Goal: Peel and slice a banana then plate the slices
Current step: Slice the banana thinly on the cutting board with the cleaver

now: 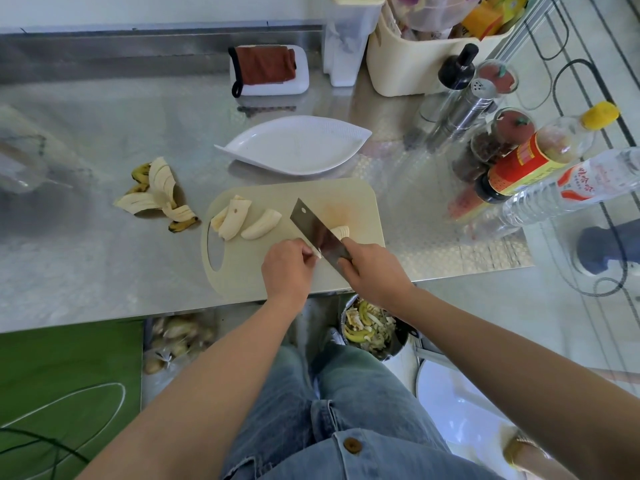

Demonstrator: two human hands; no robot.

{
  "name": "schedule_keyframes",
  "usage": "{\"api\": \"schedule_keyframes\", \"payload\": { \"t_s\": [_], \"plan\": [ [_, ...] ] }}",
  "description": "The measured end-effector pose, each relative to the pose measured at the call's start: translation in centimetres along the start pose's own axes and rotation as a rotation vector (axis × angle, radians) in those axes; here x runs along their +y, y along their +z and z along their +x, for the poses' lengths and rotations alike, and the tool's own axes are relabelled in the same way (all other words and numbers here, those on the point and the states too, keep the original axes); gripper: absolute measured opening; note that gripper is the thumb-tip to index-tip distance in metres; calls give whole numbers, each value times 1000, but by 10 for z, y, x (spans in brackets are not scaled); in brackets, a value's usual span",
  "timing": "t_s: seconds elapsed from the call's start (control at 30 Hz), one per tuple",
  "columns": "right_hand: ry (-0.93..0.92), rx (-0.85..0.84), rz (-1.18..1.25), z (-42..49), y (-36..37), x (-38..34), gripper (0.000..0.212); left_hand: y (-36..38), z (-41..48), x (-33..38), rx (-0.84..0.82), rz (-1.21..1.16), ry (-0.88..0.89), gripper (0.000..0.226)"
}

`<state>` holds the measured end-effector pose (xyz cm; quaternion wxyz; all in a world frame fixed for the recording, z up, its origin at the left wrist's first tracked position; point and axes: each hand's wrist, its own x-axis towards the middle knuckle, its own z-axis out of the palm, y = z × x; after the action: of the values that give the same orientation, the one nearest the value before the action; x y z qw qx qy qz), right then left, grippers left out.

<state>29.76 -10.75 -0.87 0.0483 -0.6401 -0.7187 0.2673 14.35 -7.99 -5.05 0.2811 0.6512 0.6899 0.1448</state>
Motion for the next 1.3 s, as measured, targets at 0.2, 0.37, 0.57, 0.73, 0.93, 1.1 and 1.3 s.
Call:
{"api": "schedule_keyframes", "payload": {
  "t_s": [0.2,0.37,0.57,0.73,0.93,1.1,1.3],
  "plan": [
    [9,-35,-35,2,1,1,13,0,0,1,2,-7,-2,9],
    [30,-68,-44,0,7,5,12,-2,-1,2,-2,-4,1,7],
    [12,-3,6,-1,2,3,13,-2,-1,2,4,-8,-1,8],
    [2,-33,-17,0,0,0,14,-1,-1,1,6,-12,-8,6],
    [35,-79,-67,1,4,-1,14,-1,-1,3,3,0,-15,7],
    [36,-66,-58,0,7,2,15,-1,-2,2,2,-15,-19,8],
    [4,9,5,-3,2,3,14,-3,-3,3,-1,-47,-8,6]
  ]
}}
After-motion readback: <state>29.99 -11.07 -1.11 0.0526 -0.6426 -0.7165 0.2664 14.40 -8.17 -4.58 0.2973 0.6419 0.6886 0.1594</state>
